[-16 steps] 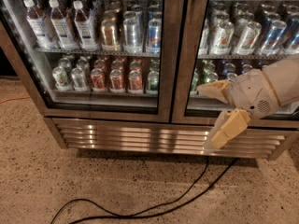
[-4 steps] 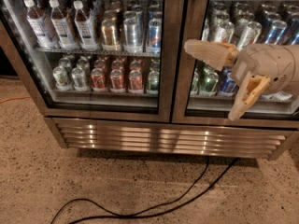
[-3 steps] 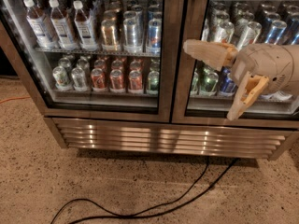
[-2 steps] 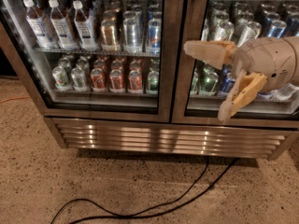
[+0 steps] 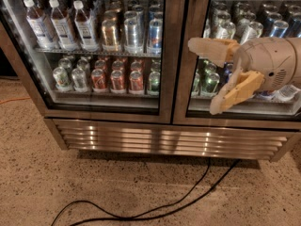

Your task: Open left fridge door

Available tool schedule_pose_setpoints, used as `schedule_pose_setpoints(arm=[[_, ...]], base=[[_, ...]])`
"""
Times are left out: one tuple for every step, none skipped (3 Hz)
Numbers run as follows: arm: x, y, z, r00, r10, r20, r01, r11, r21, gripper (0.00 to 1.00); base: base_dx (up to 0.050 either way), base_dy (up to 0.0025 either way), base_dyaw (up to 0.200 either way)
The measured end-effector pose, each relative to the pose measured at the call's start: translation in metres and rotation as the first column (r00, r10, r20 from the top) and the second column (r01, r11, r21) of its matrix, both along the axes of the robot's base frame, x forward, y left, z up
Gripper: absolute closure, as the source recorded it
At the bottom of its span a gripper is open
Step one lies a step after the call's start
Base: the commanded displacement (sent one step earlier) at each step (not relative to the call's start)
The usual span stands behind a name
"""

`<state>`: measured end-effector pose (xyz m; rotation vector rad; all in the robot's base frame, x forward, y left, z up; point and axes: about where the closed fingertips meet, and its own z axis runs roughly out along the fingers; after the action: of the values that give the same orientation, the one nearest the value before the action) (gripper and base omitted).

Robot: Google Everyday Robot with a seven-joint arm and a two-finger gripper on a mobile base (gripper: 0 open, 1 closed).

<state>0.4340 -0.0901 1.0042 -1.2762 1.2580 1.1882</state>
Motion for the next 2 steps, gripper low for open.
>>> schedule_pose_setpoints(arm=[[0.019,-0.001,0.005,0.9856,-0.167,0.025,0.167,0.986,0.003,0.0],[0.031,-0.004,0.008,0.9637,-0.264,0.04,0.264,0.964,0.006,0.0]], base=[[0.0,0.0,0.0],[0.0,0.0,0.0]])
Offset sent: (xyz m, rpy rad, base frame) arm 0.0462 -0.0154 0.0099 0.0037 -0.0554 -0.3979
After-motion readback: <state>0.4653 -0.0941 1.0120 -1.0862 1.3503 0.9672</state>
